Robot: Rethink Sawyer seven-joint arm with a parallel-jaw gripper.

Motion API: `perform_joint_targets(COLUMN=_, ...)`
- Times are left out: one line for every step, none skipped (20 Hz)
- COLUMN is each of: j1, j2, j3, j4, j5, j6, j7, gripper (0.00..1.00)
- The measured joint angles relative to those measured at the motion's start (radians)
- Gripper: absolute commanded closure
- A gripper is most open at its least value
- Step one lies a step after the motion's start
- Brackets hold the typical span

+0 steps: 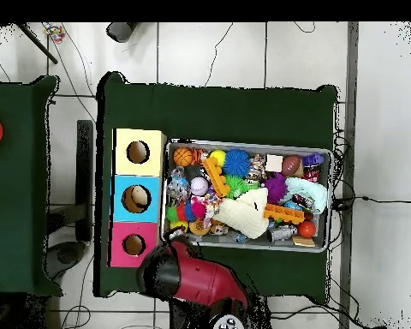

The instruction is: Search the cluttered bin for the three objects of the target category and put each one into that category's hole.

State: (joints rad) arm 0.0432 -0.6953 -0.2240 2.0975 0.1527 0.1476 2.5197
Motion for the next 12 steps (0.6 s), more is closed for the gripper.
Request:
perform_joint_targets(j1=-0.001, j2=0.01, j3=0.001, j4=-0.004, j5=0.0, j6=-0.002, j7=0.0, gripper=0.0)
perform_joint_targets(j1=-0.001, j2=0.02, j3=0.001, j4=-0.008, j5=0.0, j6=-0.003, j7=0.0, gripper=0.0)
perform_joint_targets(j1=-0.001, j2=0.045, j3=0.003, j4=-0.018, j5=0.0, j6=-0.005, j7=0.0, gripper=0.0)
perform_joint_targets(j1=-0.001, j2=0.055, j3=0.003, j4=-0.022, j5=0.0, j6=-0.005, j7=0.0, gripper=0.0)
perform_joint_targets(j1=0.0, j2=0.077, j3=0.004, j4=-0.033, j5=0.0, j6=-0.005, j7=0.0, gripper=0.0)
perform_joint_targets(j1=0.001, j2=0.092, j3=0.004, j4=-0.041, j5=0.0, j6=-0.005, j7=0.0, gripper=0.0)
perform_joint_targets(j1=0.003, j2=0.109, j3=0.004, j4=-0.051, j5=0.0, j6=-0.005, j7=0.0, gripper=0.0)
perform_joint_targets(j1=0.007, j2=0.128, j3=0.004, j4=-0.065, j5=0.0, j6=-0.005, j7=0.0, gripper=0.0)
perform_joint_targets(j1=0.01, j2=0.136, j3=0.004, j4=-0.073, j5=0.0, j6=-0.005, j7=0.0, gripper=0.0)
perform_joint_targets(j1=0.017, j2=0.146, j3=0.0, j4=-0.092, j5=0.0, j6=-0.002, j7=0.0, gripper=0.0)
perform_joint_targets(j1=0.021, j2=0.148, j3=-0.003, j4=-0.101, j5=0.001, j6=0.0, j7=0.0, gripper=0.0)
perform_joint_targets(j1=0.025, j2=0.151, j3=-0.005, j4=-0.111, j5=0.001, j6=0.002, j7=0.0, gripper=0.0)
